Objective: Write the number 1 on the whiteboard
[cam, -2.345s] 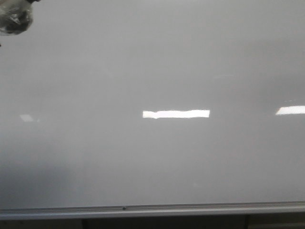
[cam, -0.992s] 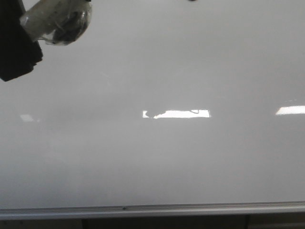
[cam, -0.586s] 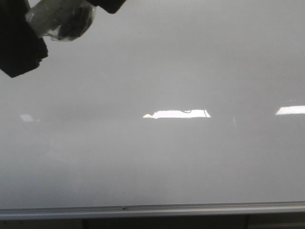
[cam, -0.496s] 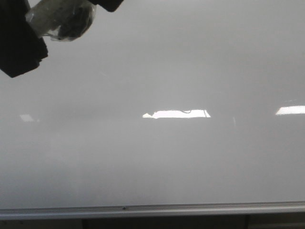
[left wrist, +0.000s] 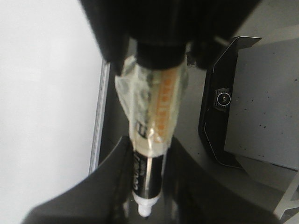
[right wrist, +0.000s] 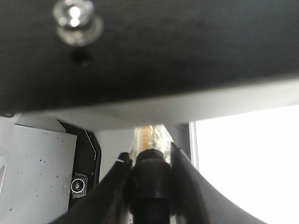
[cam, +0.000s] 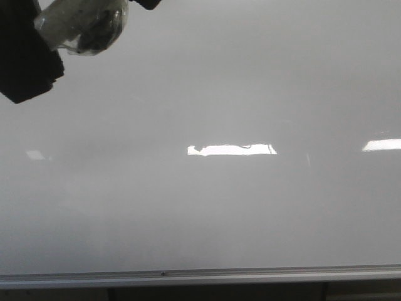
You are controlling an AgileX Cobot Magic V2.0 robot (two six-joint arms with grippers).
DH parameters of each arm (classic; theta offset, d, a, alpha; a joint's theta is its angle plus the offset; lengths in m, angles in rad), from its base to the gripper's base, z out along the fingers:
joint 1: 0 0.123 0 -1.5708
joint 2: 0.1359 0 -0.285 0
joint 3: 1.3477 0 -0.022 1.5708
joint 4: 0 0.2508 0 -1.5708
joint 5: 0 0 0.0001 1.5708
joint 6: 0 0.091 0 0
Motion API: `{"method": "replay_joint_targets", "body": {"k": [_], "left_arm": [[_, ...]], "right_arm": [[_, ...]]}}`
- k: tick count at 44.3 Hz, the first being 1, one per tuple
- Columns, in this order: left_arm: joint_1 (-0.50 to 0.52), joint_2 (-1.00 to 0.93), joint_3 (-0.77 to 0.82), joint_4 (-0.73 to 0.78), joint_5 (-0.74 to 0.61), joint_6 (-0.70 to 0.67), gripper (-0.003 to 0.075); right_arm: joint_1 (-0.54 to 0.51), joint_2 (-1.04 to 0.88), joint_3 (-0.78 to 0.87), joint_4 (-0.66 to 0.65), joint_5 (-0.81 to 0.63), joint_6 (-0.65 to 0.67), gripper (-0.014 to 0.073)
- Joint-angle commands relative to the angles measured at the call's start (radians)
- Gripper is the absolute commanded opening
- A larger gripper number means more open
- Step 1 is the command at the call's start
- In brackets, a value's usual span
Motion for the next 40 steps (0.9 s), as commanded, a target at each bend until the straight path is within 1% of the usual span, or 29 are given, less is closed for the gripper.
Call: {"method": "replay_joint_targets", "body": {"k": [1,3,7,10,16,22,33,40], "left_arm": [[-0.003,-0.026,-0.033,-0.014,-0.071,-0.006,0.0199],[-0.003,-0.027,-0.033,-0.014,-0.071,-0.006,0.0315],[0.005,-0.036,-0.038,0.002,-0.071,-0.021,0.0494],[0.026,-0.054,-0.038,0.003,-0.071,-0.033,0.0549],[0.101,-0.104,-0.038,0.003,-0.063,-0.062,0.0555],[0.201,-0.177,-0.030,0.001,-0.063,-0.123,0.0555],[0.394,-0.300,0.067,0.001,-0.081,-0.282,0.0555],[0.517,-0.342,0.118,0.003,-0.113,-0.346,0.0555]], "right_arm": [[0.001,-0.027,-0.035,0.039,-0.028,-0.003,0.0022],[0.001,-0.027,-0.035,0.032,-0.028,0.002,0.0022],[-0.005,-0.031,-0.035,-0.003,-0.025,0.034,0.0022],[-0.018,-0.039,-0.035,-0.044,-0.011,0.072,0.0022],[-0.078,-0.066,-0.035,-0.135,0.060,0.177,0.0022],[-0.180,-0.108,-0.030,-0.209,0.136,0.313,0.0022],[-0.438,-0.226,0.037,-0.363,0.193,0.629,0.0022],[-0.605,-0.321,0.133,-0.438,0.174,0.751,0.0022]]}}
